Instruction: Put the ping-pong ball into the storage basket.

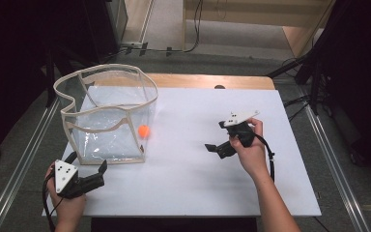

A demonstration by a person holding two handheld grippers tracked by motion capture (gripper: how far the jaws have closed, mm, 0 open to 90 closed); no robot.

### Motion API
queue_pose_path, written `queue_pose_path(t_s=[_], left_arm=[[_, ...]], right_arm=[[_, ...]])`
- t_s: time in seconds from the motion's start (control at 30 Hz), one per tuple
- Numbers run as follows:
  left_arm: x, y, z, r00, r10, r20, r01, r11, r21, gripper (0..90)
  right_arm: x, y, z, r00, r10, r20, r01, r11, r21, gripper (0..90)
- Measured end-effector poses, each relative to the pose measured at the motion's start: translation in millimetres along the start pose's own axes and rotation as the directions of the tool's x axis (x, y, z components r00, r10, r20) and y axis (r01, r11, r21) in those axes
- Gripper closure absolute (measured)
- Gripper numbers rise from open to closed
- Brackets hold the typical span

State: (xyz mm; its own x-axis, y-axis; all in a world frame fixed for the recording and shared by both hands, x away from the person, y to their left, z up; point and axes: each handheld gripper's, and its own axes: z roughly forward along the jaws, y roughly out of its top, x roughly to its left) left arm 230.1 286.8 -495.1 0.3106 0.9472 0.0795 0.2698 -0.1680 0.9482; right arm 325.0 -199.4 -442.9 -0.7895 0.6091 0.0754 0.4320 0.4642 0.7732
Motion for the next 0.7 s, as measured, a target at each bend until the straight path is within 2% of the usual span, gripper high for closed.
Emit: queue_pose_path(t_s=[0.37, 0.7], left_arm=[[-0.1, -0.1, 0.0, 1.0, 0.001, -0.001, -0.001, 1.0, 0.0, 0.0], [-0.3, 0.0, 0.1, 1.0, 0.003, -0.002, -0.003, 1.0, 0.001, 0.0]], right_arm=[[-6.4, -21.9, -11.3, 0.9984, 0.051, 0.025, -0.05, 0.999, -0.016, 0.0], [-12.1, -42.4, -22.0, 0.9959, 0.078, 0.045, -0.077, 0.996, -0.042, 0.0]])
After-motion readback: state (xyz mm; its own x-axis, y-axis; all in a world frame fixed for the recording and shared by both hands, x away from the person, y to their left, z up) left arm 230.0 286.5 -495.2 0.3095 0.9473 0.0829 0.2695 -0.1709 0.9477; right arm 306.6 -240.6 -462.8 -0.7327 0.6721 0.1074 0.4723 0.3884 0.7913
